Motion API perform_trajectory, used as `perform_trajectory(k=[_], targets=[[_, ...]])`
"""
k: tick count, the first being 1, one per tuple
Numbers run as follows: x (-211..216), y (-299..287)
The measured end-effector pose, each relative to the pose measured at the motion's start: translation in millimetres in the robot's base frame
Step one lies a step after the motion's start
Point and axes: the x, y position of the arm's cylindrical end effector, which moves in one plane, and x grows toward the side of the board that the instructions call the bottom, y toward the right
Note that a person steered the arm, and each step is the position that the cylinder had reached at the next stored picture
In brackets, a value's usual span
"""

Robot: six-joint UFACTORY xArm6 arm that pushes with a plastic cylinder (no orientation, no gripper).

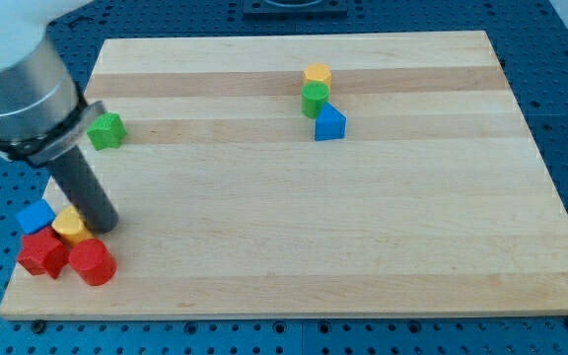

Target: Move your arm to blue triangle

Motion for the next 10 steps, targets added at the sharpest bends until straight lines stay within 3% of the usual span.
perform_trajectory(k=[2,3,5,6,7,8,10], targets=[[-1.0,14.3],[-23.8,68.5],[-62.5,263.2],[-103.5,355.5],[-147.8,391.0],[-164.4,382.5],[-143.2,285.2]])
